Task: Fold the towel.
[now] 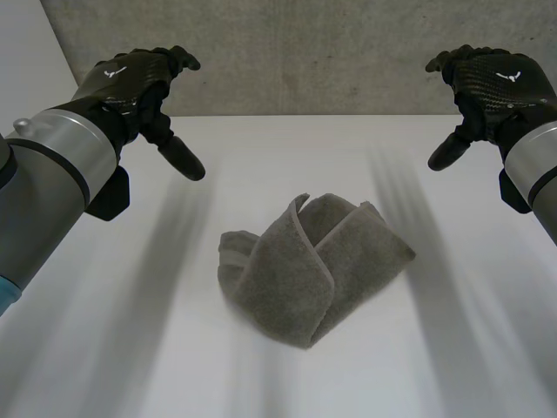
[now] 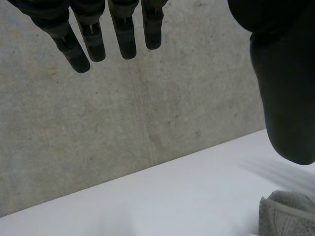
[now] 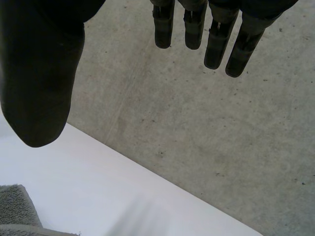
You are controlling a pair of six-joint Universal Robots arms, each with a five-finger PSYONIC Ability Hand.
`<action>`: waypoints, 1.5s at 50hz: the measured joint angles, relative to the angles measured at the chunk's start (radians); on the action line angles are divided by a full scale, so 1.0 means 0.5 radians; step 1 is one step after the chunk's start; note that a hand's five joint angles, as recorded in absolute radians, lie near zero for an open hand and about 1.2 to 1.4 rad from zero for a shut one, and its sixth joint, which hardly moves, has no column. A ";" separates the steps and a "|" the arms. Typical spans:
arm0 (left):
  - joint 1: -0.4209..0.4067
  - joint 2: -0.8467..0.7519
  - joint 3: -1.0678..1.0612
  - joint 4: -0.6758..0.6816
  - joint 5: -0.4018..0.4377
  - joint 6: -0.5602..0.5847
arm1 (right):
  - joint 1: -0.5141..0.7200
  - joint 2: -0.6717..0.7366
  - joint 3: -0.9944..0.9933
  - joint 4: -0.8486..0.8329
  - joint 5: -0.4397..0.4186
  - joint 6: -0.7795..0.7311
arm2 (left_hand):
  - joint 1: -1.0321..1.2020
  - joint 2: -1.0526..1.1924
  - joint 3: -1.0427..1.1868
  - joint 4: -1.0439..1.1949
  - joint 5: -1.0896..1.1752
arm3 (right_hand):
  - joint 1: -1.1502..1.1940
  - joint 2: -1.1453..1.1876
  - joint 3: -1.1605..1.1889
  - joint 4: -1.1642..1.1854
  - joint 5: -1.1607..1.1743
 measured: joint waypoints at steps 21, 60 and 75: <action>-0.146 -0.205 0.015 0.198 0.061 0.333 | -0.021 0.216 -0.136 0.102 -0.452 -0.323 | 0.000 0.001 0.004 0.000 0.056 | -0.008 0.000 0.000 0.000 0.000; -0.383 -1.012 0.719 0.310 0.112 1.337 | 0.007 1.338 -1.308 0.259 -0.532 -0.506 | 2.366 2.408 2.566 2.474 2.479 | 2.193 2.129 2.167 2.171 2.182; -0.339 -0.743 0.955 0.861 -0.776 0.963 | -0.047 0.595 -0.670 -0.838 -0.170 0.202 | 2.368 2.436 2.569 2.474 2.491 | 2.204 2.134 2.168 2.175 2.206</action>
